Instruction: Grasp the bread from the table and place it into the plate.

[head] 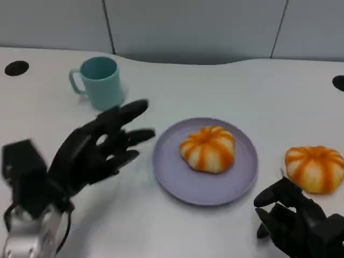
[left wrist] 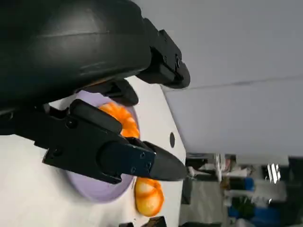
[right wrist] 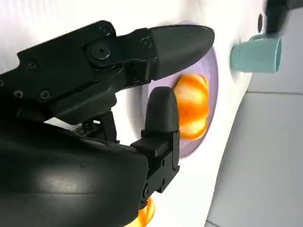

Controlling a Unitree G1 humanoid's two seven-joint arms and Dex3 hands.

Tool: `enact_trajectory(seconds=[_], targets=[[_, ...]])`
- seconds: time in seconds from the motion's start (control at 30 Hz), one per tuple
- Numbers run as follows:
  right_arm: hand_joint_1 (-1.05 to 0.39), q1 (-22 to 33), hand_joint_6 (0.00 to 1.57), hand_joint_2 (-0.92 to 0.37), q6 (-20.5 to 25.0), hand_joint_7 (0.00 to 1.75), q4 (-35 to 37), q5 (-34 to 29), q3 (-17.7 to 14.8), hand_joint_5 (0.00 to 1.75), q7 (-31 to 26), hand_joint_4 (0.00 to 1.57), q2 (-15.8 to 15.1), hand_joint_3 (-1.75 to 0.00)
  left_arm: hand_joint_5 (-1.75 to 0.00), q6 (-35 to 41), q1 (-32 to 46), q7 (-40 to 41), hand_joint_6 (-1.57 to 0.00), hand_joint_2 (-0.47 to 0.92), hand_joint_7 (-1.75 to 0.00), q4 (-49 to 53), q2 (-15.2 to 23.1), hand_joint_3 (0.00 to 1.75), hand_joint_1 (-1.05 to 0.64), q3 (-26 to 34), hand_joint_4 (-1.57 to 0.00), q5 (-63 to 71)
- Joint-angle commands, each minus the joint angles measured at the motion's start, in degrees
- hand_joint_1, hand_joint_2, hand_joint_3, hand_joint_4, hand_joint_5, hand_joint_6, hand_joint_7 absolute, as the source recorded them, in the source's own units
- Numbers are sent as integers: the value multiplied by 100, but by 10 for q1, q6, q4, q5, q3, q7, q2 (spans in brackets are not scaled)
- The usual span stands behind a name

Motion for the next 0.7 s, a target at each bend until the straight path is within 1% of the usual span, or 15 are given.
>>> enact_trajectory(seconds=[0.03,0.07,0.1,0.13,0.17,0.2,0.27,0.37,0.4,0.5,0.6,0.7], targets=[[-30,3,34,-92,10,175,-8,6,-6,175,2,56,-5,-33,-119,48,49,6,-53,92,-37,-70,8,26,-63,27,-35,-22],[-30,5,34,-92,11,175,-10,7,-5,175,1,56,-5,-33,-152,57,74,14,-43,92,-93,-88,9,24,-56,38,-30,-27],[-29,6,34,-92,12,175,-12,7,-5,175,1,56,-4,-33,-163,65,91,20,-33,92,-125,-101,9,23,-53,45,-30,-29],[-29,7,34,-92,12,175,-13,7,-5,175,1,56,-4,-33,-169,75,108,31,-27,92,-141,-114,7,23,-52,54,-29,-32],[-29,7,34,-92,13,175,-14,7,-5,175,1,57,-4,-32,-172,80,123,47,-28,92,-154,-125,4,22,-48,62,-34,-28],[-29,7,34,-92,13,175,-12,9,-6,175,1,57,-3,-32,-173,87,136,60,-34,92,-164,-133,1,21,-44,69,-44,-26],[-28,6,35,-92,12,175,-11,11,-7,175,2,58,-1,-32,-174,96,150,73,-38,92,-170,-144,-2,19,-42,75,-50,-22],[-28,6,35,-92,9,175,-9,9,-7,175,2,59,-3,-32,-175,112,162,83,-40,92,-171,-147,-5,18,-41,81,-52,-20],[-28,6,35,-92,6,175,-6,8,-8,175,2,59,-4,-32,-175,122,170,88,-46,91,-173,-143,-7,13,-33,84,-57,-23],[-28,7,35,-92,0,175,-4,4,-9,175,1,58,-8,-33,-175,134,185,98,-54,91,-174,-136,-13,8,-23,90,-66,-22],[-29,8,35,-92,-7,175,-2,6,-12,175,0,57,-7,-32,-175,142,192,109,-57,92,-175,-139,-16,7,-20,91,-70,-16],[-31,7,36,-92,6,175,-8,-2,-14,175,-5,57,-10,-31,-175,147,188,115,-58,92,-175,-137,-16,7,-19,89,-74,-10]])
